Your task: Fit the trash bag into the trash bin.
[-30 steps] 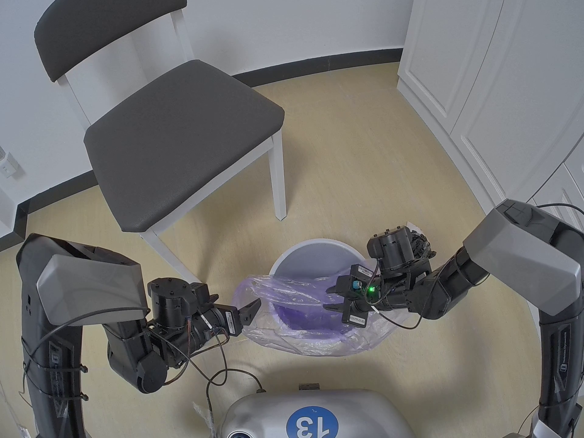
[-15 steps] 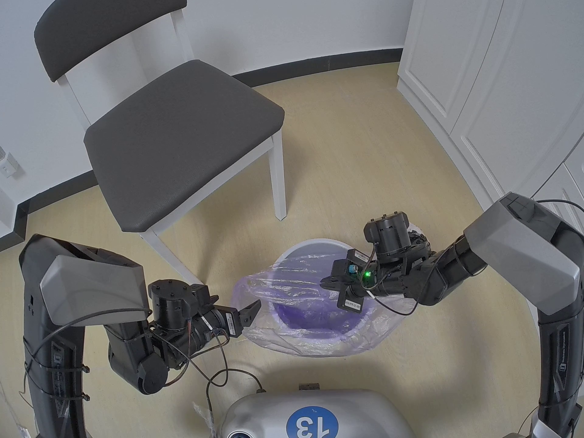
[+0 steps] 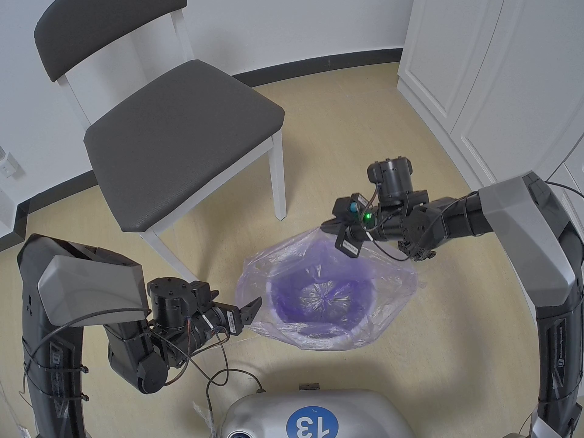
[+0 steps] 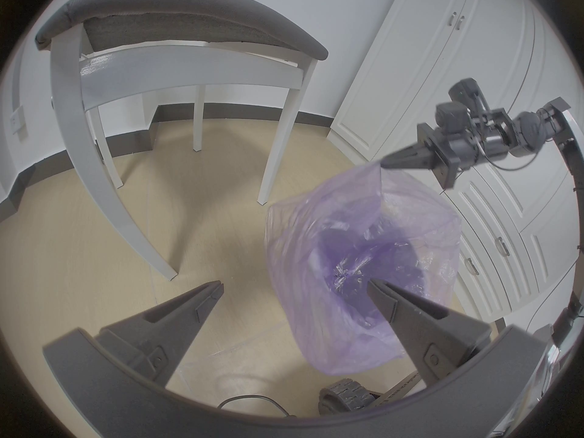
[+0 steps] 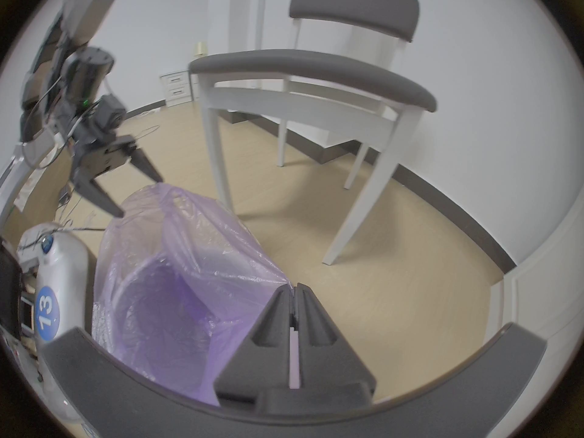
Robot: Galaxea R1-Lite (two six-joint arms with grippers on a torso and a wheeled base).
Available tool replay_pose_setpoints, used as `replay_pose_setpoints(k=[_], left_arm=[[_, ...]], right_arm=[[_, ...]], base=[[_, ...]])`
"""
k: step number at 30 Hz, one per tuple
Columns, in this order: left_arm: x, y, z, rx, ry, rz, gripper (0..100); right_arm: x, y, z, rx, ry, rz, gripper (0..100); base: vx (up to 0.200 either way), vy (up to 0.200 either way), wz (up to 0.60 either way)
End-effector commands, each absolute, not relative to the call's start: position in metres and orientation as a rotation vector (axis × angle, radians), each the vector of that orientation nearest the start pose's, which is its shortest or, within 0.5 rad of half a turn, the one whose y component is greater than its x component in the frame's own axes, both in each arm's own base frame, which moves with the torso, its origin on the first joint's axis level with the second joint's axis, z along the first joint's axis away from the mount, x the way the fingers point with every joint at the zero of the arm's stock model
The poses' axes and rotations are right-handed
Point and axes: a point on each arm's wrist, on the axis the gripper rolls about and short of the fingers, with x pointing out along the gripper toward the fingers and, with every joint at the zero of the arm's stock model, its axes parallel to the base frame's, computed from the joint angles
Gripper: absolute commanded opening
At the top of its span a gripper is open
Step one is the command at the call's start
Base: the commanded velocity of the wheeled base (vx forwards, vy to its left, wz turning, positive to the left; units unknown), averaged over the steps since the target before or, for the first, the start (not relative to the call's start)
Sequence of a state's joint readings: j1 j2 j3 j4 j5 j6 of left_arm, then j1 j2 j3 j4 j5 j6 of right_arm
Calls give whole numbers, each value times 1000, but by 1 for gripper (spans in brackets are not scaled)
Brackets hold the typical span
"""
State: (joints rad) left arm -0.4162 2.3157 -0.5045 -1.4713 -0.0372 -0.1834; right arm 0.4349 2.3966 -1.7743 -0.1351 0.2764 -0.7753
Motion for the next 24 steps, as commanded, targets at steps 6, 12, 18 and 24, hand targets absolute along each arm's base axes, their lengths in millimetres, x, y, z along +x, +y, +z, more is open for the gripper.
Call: replay_pose_setpoints(k=[6, 12, 18, 24], left_arm=[[303, -134, -1, -106, 374, -416, 100], [302, -135, -1, -105, 375, -419, 100], [303, -134, 0, -109, 360, -417, 100], [303, -135, -3, -108, 354, -421, 100]], right_arm=[[478, 209, 96, -614, 262, 768, 0], [484, 211, 97, -579, 192, 740, 0], [489, 207, 103, -544, 164, 714, 0], [499, 206, 84, -542, 170, 707, 0]], base=[[0, 0, 0], [0, 0, 0], [0, 0, 0], [0, 0, 0]])
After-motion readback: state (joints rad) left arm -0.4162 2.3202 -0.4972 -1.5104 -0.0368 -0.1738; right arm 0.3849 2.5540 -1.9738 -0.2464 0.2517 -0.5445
